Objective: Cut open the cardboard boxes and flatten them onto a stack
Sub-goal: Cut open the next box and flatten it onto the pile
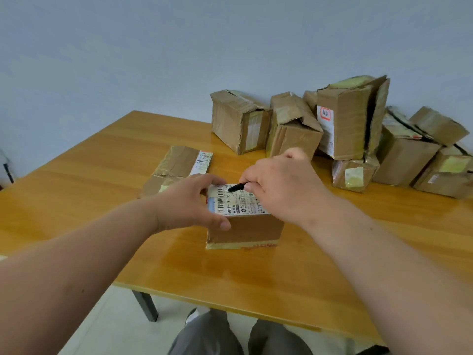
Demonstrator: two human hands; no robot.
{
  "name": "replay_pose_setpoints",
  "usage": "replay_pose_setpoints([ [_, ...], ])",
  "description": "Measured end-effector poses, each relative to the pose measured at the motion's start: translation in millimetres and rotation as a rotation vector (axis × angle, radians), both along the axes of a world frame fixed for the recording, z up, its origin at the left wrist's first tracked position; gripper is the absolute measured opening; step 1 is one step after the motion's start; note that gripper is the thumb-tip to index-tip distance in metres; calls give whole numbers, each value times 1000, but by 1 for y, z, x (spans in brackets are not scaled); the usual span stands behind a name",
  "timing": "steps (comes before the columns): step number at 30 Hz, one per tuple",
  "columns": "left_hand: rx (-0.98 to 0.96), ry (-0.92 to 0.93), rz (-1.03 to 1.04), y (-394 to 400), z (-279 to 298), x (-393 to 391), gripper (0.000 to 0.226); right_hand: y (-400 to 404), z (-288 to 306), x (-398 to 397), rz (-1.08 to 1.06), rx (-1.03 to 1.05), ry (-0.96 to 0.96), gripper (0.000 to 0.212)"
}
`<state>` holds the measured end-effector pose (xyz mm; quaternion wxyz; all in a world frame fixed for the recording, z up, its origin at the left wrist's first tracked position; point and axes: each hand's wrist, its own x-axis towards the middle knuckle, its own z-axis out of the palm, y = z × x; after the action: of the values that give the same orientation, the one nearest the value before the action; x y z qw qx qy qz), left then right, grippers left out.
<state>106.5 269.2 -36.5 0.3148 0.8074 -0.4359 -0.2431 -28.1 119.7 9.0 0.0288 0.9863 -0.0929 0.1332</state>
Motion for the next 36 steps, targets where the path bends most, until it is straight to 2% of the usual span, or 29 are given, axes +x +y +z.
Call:
replay_pose_setpoints([
  [4, -47, 60, 4, 2, -4, 1, 82, 12, -4, 16, 42, -30, 29, 28],
  [19, -67, 27, -24, 3, -9, 2, 60, 26, 2, 24, 99, -137, 126, 29],
  [24, -65, 22, -33, 4, -10, 5, 63, 24, -1, 23, 122, -161, 110, 27],
  [28, -46, 13, -33, 3, -10, 6, 76, 16, 0, 18, 124, -177, 121, 28],
  [32, 35, -65, -45, 2, -6, 9, 86, 7, 1, 11, 114, -223, 123, 29],
  [36, 120, -168, -60, 0, 3, 6, 88, 0, 0, 6, 107, -240, 121, 28],
])
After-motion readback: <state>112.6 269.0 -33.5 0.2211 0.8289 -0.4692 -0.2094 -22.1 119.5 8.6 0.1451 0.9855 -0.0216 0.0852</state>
